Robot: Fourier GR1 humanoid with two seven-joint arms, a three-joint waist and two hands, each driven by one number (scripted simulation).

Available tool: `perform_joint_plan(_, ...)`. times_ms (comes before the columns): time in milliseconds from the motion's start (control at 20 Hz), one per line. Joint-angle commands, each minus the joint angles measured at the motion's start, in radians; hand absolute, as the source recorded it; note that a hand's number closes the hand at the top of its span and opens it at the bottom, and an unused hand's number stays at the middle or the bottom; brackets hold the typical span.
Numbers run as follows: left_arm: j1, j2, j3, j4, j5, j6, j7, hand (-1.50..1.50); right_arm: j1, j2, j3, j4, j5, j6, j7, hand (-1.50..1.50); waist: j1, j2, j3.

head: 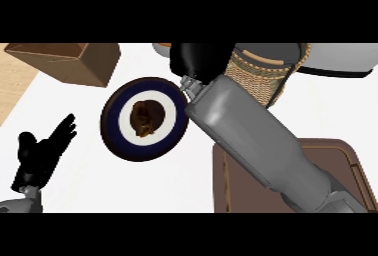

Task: Pick the bell pepper from the tray and place it in the tiered basket

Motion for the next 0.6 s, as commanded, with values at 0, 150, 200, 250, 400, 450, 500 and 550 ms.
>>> perform_joint_plan(0,-0.028,-0.019,-0.013,0.022,-0.017,0.014,-0.012,0.00,-0.112,0.011,-0.012,0.172,-0.003,-0.122,0.167,1.50,-0.005,0.011,0.001)
perform_joint_plan(150,0.006,-0.016,0.004,0.036,-0.005,0.004,-0.036,0.00,-0.136,0.011,-0.094,0.247,0.001,-0.224,0.081,1.50,-0.018,0.012,0.003)
perform_joint_plan(200,-0.011,-0.022,-0.004,0.015,-0.010,0.016,-0.016,0.00,-0.131,0.011,-0.152,0.187,-0.043,-0.285,0.048,1.50,-0.013,0.015,0.005)
perform_joint_plan(250,-0.002,-0.014,-0.004,0.004,-0.001,0.001,-0.009,0.00,-0.129,0.011,-0.163,0.226,-0.026,-0.332,0.033,1.50,-0.006,0.016,0.005)
perform_joint_plan(400,-0.013,0.007,0.025,0.015,0.012,-0.004,-0.001,0.00,-0.159,0.011,-0.232,0.307,-0.064,-0.386,-0.052,1.50,-0.028,0.011,0.005)
perform_joint_plan(450,0.007,-0.008,0.013,0.031,-0.010,0.009,-0.043,0.00,-0.172,0.011,-0.238,0.347,-0.058,-0.429,-0.079,1.50,-0.022,0.015,0.004)
perform_joint_plan(500,0.006,-0.034,-0.005,0.021,-0.026,0.036,-0.021,0.00,-0.170,0.011,-0.235,0.363,-0.087,-0.446,-0.076,1.50,-0.030,0.009,0.004)
perform_joint_plan(550,0.016,-0.031,-0.011,-0.001,-0.015,0.015,-0.020,0.00,-0.210,0.011,-0.272,0.427,-0.074,-0.456,-0.093,1.50,-0.014,0.014,0.004)
